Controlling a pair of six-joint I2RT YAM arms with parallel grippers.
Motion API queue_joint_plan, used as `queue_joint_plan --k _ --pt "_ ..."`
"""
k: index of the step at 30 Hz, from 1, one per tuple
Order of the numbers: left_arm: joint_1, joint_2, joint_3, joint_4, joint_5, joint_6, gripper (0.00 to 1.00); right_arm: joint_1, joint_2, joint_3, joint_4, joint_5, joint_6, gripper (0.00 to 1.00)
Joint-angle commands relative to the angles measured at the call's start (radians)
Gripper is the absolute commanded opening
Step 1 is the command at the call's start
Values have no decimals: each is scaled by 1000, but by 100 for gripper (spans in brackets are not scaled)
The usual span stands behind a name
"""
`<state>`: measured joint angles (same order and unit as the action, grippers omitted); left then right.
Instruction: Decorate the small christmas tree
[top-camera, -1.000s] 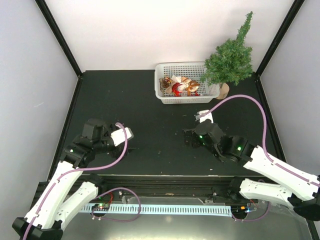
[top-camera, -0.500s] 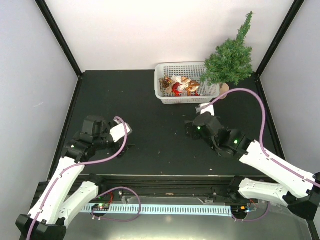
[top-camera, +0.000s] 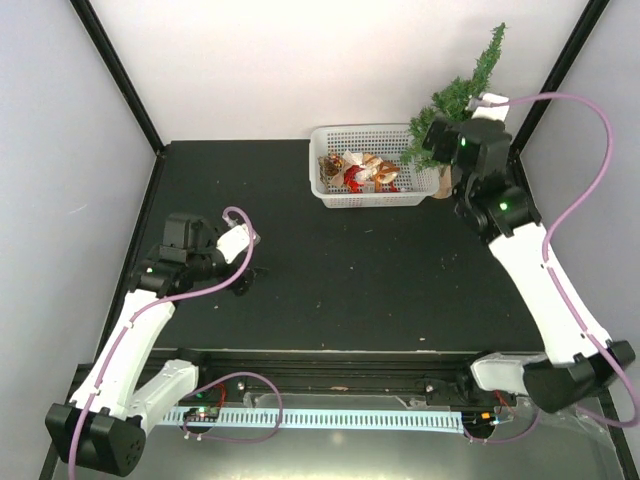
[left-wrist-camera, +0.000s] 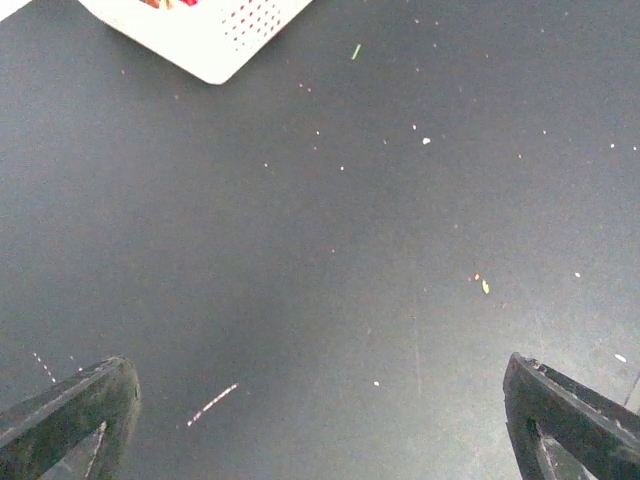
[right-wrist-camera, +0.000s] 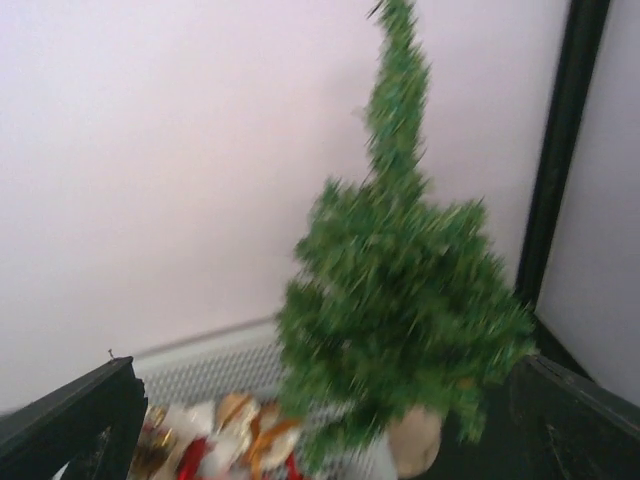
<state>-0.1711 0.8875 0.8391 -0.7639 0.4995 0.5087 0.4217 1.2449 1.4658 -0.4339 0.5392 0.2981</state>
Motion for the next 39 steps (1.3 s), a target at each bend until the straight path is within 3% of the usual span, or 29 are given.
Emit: queue_joint_plan --k 1,8,30,33,39 --pt "8 -3 14 74 24 -29 99 -99 127 122 121 21 -51 100" --pt "9 12 -9 129 26 -51 99 -178 405 432 62 27 -88 100" --pt "9 109 -20 163 5 -78 99 -340 803 841 31 -34 -28 99" --pt "9 119 -23 168 -3 -79 99 -365 841 865 27 -69 -2 91" --pt "10 133 -22 174 -8 -85 99 -380 861 870 30 -86 10 46"
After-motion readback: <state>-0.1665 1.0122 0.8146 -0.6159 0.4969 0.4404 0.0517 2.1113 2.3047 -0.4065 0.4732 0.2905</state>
